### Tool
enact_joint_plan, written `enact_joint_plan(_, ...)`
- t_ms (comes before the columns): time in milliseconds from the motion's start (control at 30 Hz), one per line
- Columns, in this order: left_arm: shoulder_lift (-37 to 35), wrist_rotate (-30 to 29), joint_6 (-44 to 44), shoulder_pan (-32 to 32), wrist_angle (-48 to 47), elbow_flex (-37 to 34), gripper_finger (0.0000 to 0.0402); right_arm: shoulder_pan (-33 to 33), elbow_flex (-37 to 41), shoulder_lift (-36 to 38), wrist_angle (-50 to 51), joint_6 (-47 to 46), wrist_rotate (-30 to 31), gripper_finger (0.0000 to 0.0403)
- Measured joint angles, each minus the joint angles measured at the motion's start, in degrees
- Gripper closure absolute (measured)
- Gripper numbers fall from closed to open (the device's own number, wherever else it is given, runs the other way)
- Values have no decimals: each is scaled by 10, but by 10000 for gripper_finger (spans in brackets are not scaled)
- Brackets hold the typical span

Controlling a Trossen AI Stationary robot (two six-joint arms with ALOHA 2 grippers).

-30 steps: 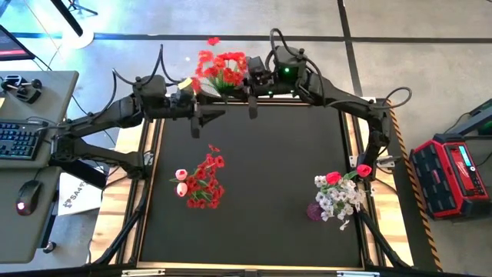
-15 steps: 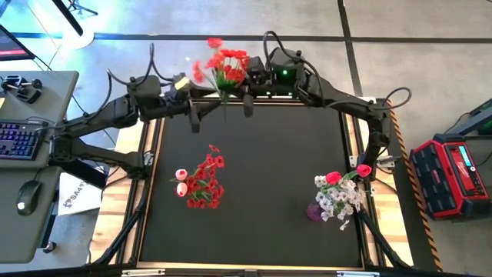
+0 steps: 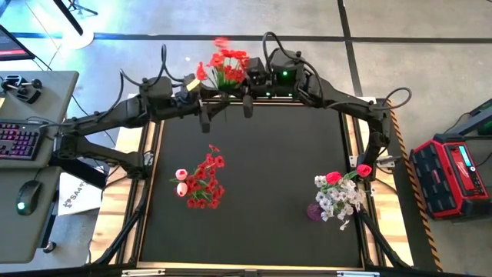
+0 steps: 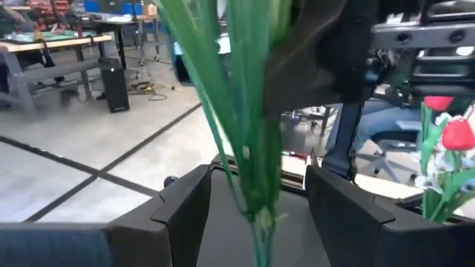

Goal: Sort flowers into vase by color
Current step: Put the red flower into the green vase

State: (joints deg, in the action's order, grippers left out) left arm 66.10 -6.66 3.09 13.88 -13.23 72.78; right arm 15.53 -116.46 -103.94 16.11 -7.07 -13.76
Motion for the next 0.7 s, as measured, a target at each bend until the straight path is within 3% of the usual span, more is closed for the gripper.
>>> enact_joint_plan(167, 7, 0, 3, 0, 12, 0, 199, -2, 0, 0, 18, 0, -3, 403)
enact_joint_plan(400, 2, 1, 5, 0, 16, 0, 244, -2, 0, 0, 39, -4, -3, 403)
enact_joint_plan(600, 7, 50, 42, 1, 3, 0, 311, -3, 0, 0, 37, -6, -9, 403)
enact_joint_plan(700, 7, 56, 42, 0, -6, 0, 360, -3, 0, 0, 35, 3, -46, 397)
